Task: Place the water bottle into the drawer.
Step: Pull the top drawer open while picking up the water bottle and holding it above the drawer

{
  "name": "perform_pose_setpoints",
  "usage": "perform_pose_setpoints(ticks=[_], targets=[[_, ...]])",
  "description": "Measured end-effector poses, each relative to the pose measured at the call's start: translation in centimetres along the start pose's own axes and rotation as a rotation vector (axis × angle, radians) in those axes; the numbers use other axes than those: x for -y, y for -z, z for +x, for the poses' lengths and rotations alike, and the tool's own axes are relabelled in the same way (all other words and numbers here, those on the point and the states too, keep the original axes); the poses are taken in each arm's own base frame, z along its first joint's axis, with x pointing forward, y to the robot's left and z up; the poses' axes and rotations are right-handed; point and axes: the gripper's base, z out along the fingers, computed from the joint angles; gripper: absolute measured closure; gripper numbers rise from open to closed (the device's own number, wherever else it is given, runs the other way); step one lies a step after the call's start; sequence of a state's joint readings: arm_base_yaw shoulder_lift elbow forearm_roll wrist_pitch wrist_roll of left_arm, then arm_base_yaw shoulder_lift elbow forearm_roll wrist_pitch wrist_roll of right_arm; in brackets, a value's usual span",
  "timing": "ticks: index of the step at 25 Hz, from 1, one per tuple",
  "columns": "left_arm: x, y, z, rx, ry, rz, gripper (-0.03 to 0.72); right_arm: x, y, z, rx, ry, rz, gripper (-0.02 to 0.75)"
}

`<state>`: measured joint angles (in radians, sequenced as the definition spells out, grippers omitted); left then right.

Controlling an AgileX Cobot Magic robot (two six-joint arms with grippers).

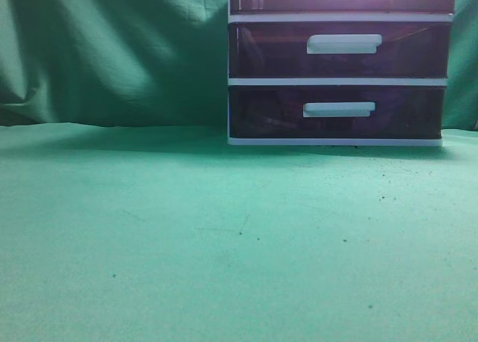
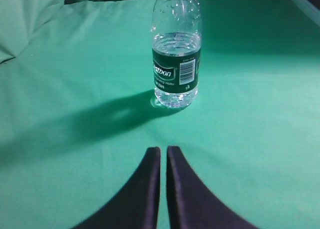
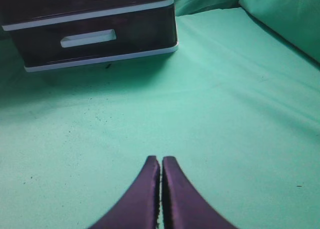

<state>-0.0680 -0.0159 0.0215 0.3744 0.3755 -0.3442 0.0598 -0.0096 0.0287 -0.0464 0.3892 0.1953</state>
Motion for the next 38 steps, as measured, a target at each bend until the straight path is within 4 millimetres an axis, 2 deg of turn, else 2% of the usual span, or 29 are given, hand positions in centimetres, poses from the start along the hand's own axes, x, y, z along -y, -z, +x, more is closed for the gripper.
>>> perform_pose_setpoints(ticks=[18,21,24,32,35,38], targets=[[0.0,0.0,0.0,0.0,0.0,0.0,0.688,0.0,0.0,0.0,0.0,0.0,0.0,0.738],[0.3,0.0,-0.3,0.029,0.109,0.038,0.688,0.0,0.0,0.0,0.0,0.0,0.0,0.738],[0.7,0.1,-1.3,0.133,0.176,0.091,0.688,0.0,0.0,0.0,0.0,0.0,0.0,0.738],[1.4,1.3,-4.5,0.504,0.208,0.216,0.688,0.0,0.0,0.0,0.0,0.0,0.0,0.738],[1.4,1.5,-5.1,0.507,0.25,0.227,0.688,0.0,0.0,0.0,0.0,0.0,0.0,0.738],[1.2,1.5,-6.8,0.442,0.264,0.205,0.688,0.0,0.0,0.0,0.0,0.0,0.0,0.738]])
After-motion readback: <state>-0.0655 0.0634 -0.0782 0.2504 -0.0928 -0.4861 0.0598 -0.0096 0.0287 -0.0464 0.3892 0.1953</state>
